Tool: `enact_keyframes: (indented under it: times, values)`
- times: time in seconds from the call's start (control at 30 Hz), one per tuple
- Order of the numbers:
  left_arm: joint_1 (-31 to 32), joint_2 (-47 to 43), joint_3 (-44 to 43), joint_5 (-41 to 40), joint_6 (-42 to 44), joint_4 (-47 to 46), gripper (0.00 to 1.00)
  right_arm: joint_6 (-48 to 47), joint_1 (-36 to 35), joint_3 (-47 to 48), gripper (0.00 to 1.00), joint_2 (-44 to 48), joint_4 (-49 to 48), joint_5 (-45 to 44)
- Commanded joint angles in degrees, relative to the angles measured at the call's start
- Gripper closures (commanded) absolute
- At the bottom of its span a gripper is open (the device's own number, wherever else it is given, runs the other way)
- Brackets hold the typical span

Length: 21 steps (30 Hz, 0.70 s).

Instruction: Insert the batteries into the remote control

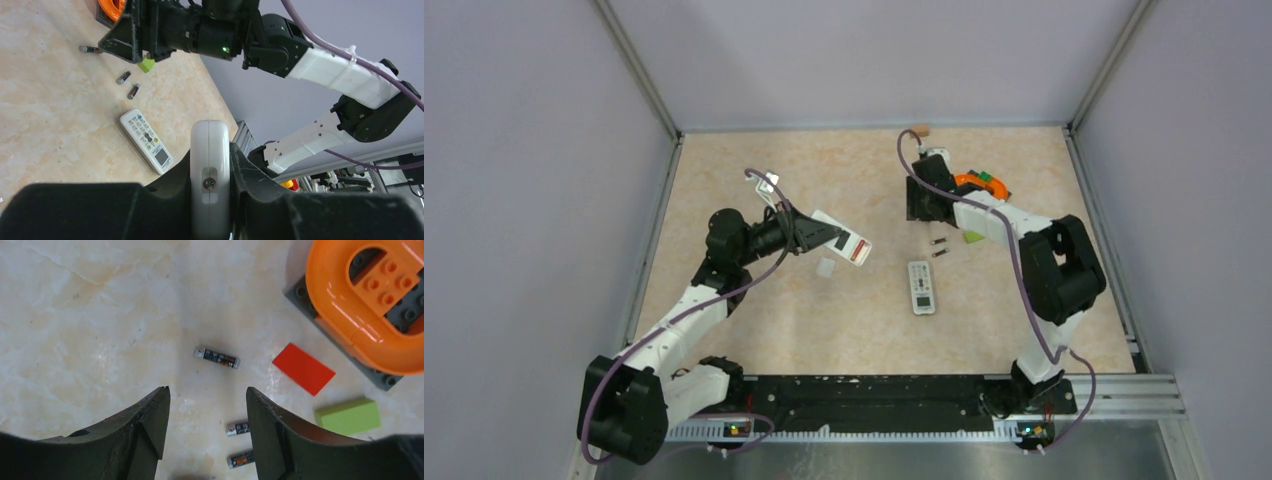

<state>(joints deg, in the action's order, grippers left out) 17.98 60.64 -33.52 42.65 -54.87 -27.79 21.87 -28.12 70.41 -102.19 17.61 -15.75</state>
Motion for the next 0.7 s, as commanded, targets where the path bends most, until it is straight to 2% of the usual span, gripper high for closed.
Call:
enact_keyframes:
  times: [0.0,0.13,0.3,0.5,0.6,0.67]
  values:
    - [-0.04,-0.67,-0.83,1.90,1.04,-3.36,1.00,-5.46,1.74,7.43,0.42,-4.26,2.38,-1.03]
    - [-0.09,-0.04,-0.43,1.10,1.02,-4.03,1.00,3.33,2.10,9.34,0.51,-5.96,1.70,0.64]
    - [-0.05,0.34,-0.24,1.32,0.39,-4.72,1.00,8.75,2.10,15.66,0.51,-10.91,7.09,-4.59]
    - [-0.05,0.13,0.00,1.32,0.29,-4.65,1.00,10.01,2.06,22.97,0.52,-17.60,14.71,-11.11]
    - [-0.05,0.09,-0.01,1.19,0.12,-4.48,1.00,7.51,2.10,22.68,0.65,-18.43,13.80,-12.15]
    - [-0.05,0.02,-0.03,1.28,-0.01,-4.46,1.00,5.48,2.10,21.99,0.69,-18.61,12.73,-11.77]
